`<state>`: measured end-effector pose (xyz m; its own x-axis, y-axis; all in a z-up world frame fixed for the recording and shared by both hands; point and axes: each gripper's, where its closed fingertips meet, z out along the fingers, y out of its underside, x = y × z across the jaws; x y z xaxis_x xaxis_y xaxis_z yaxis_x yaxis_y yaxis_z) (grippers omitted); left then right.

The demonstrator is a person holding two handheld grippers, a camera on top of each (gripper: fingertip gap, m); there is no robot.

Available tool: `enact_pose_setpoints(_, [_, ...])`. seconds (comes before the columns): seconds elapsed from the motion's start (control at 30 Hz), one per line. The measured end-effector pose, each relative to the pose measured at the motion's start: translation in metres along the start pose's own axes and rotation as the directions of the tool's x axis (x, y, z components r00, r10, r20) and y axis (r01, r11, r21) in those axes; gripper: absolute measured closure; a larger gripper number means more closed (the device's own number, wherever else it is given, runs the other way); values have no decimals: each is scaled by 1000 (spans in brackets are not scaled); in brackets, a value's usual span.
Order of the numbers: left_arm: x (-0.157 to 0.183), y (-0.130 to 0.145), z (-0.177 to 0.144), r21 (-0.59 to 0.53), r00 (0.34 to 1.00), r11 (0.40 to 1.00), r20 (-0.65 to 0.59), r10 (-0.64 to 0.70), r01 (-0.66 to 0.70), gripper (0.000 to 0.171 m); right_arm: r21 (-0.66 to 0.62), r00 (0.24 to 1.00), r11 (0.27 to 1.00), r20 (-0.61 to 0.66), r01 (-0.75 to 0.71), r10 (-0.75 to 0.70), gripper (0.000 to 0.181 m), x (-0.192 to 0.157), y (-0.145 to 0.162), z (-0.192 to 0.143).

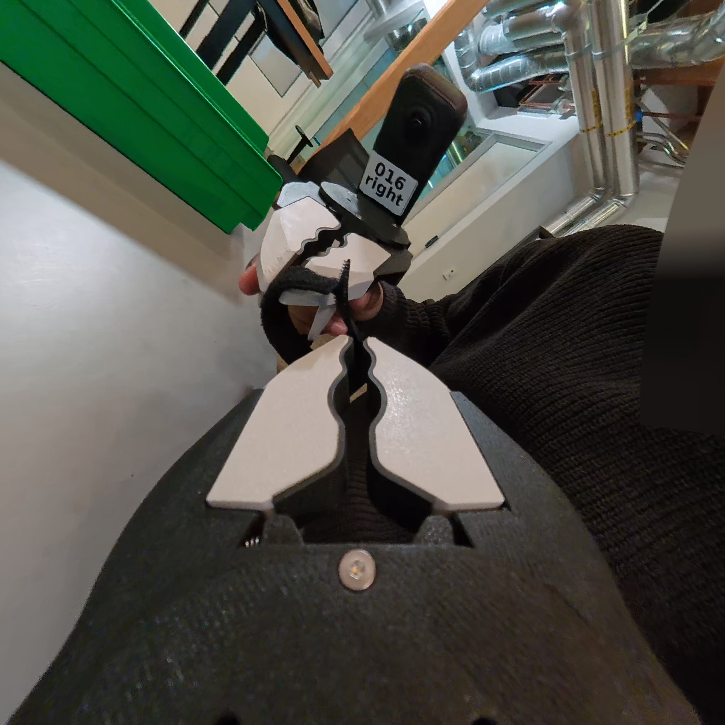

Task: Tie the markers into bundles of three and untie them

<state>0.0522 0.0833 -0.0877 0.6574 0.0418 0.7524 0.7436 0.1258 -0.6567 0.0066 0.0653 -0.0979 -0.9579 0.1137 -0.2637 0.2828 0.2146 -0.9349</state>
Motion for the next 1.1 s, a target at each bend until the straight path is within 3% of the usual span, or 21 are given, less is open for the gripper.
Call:
enact_pose_setpoints(0.13, [0,-3,-2,14,1000,1000,0,1,-1,168,2,987,988,57,-153,152,179,1,1,1])
enact_pose_setpoints(0.33, [-3,1,0,-16,996,997,52,74,-74,167,-46,902,914,144,-404,406,179,0,11,4])
enact_pose_setpoints(0.53, [-7,8,2,-101,941,952,152,301,-288,167,-65,894,905,138,-421,426,179,-1,15,5])
enact_pose_setpoints(0.6, [-5,10,4,-122,919,931,160,361,-344,168,-65,864,877,154,-475,480,179,0,15,5])
enact_pose_setpoints(0.67, [8,18,8,-138,919,917,80,386,-374,167,-38,832,841,130,-540,540,179,11,16,3])
enact_pose_setpoints(0.77, [-3,22,12,-189,880,888,156,448,-418,166,15,778,789,182,-614,601,179,24,6,-8])
enact_pose_setpoints(1.1, [-10,19,6,-175,895,910,184,405,-376,156,95,803,803,185,-588,566,179,32,-6,-17])
